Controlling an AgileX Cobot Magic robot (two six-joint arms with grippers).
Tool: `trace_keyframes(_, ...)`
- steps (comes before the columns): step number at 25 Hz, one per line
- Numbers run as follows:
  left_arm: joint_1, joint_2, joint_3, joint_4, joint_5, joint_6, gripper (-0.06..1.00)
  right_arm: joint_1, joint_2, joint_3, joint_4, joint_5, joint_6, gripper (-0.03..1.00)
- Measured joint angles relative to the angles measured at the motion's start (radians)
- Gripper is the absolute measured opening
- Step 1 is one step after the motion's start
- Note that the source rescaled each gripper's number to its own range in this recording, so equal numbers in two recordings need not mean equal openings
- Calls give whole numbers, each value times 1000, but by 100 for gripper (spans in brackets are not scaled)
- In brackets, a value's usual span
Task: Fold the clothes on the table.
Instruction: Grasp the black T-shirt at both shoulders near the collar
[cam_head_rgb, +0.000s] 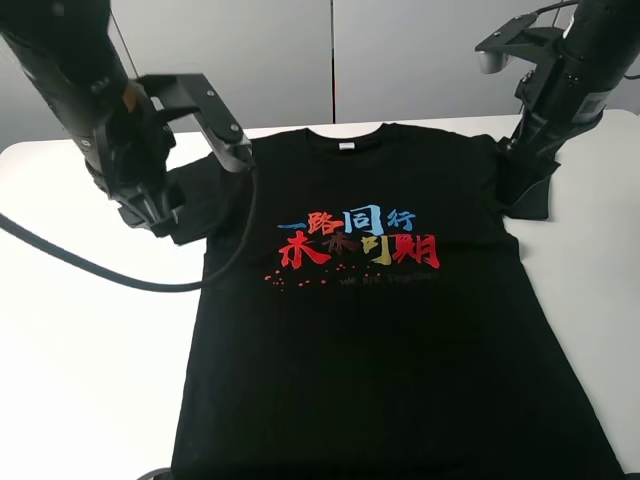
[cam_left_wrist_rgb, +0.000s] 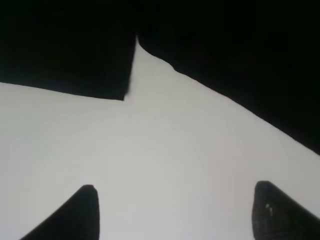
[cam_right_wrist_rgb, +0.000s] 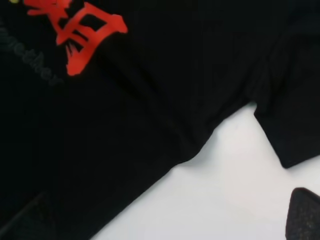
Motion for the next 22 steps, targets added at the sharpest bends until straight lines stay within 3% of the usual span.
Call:
trace_keyframes(12, 0, 182, -53, 10, 5, 24, 81, 0, 74, -2, -78, -36, -153, 100)
trace_keyframes(17, 0, 192, -79, -101, -14, 123, 81, 0, 107, -2, -78, -75, -215, 100)
trace_keyframes(22, 0, 235, -79, -109, -31, 140, 81, 0, 121, -2, -87, -122, -299, 100)
